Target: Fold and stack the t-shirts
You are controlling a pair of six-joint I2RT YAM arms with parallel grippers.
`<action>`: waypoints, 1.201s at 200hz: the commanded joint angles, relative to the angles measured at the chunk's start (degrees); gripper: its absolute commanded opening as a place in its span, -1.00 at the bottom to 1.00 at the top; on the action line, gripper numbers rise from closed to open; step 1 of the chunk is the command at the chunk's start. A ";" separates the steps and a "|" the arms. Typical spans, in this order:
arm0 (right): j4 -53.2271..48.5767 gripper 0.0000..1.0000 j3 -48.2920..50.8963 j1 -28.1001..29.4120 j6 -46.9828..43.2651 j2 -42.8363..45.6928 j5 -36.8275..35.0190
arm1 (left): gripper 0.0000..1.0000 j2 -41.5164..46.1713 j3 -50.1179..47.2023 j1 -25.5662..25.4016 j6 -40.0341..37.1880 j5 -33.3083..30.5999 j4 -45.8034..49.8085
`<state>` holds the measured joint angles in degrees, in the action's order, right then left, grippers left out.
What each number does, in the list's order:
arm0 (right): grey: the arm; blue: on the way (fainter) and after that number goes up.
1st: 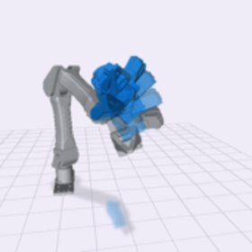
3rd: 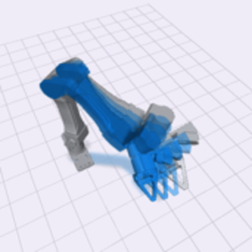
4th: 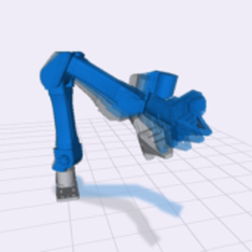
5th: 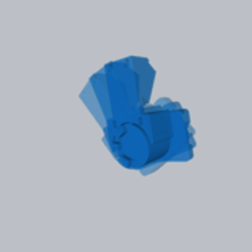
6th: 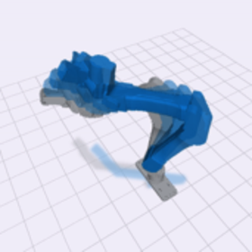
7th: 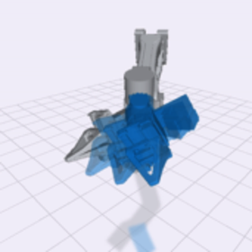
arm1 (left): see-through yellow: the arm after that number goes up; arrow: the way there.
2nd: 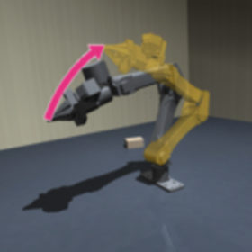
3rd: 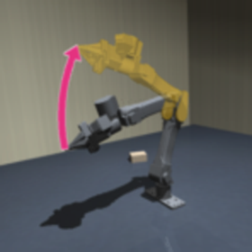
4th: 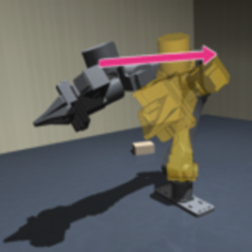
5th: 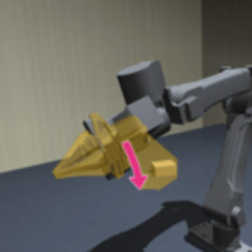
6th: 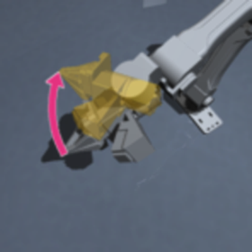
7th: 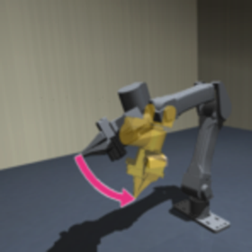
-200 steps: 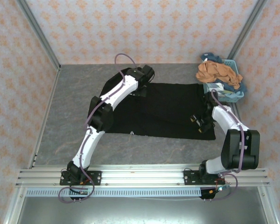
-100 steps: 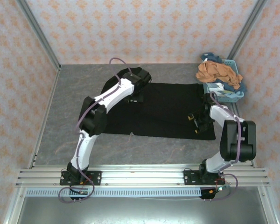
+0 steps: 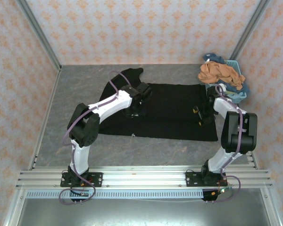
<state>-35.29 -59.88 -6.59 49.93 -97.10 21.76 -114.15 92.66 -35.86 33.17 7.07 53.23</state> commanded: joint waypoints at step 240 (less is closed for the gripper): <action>-10.47 -0.27 5.91 0.28 -10.51 6.24 -13.03 | -0.76 5.91 -22.48 29.35 4.39 -13.35 2.02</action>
<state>-43.77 -53.17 -6.04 41.63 -87.68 13.02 -104.53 70.59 -8.34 39.72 0.54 55.88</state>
